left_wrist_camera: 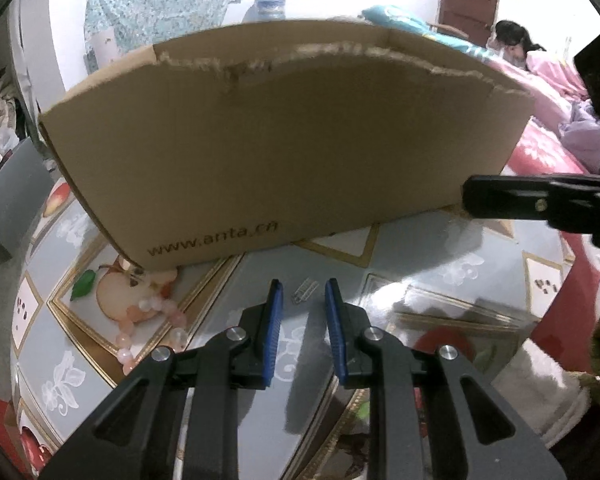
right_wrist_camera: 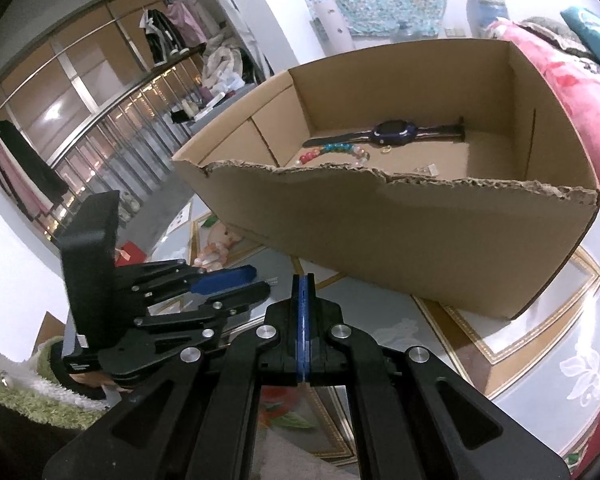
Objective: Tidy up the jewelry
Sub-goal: 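Close the left tool on the small silver earrings, then lift the silver earrings with the left tool toward the box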
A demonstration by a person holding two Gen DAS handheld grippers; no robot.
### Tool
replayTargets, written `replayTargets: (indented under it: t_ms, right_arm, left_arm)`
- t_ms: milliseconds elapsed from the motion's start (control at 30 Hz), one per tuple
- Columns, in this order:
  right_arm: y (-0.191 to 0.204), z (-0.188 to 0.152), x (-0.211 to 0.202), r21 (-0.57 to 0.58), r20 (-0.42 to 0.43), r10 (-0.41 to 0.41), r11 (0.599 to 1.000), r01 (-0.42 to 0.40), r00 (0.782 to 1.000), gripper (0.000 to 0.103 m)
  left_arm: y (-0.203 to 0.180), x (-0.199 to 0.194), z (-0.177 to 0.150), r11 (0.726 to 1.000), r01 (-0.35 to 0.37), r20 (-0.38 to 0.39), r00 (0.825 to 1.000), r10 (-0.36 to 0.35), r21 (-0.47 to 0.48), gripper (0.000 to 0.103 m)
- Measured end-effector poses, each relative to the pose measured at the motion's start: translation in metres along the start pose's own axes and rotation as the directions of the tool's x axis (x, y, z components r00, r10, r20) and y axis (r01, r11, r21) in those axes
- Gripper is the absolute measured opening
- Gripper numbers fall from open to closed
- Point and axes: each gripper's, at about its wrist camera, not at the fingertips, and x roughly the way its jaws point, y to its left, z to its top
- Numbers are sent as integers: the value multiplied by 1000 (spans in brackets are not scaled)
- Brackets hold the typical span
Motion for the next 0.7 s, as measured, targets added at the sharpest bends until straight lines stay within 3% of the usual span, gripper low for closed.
replayTargets:
  t_ms: [233,367,467,700]
  right_arm:
    - [-1,0,1,5,2,11,1000,-11,1000,0]
    - [-1,0,0,8,6,16,1000,-16,1000,0]
    - [-2,-1,0,11,10,18,1000,-18,1000,0]
    - [-2,-1,-2,10,18,17,1000,-18,1000,0]
  left_arm:
    - [-3,5,3,1000,-16,1,1000,16,11,19]
    - [-7,6,3,1000,-17,3,1000,17,19,5]
    - [-5,5,4,1000,0,5,1000,0,6,0]
    - [-8,0,3,1000,21,22,1000,-21,3,0]
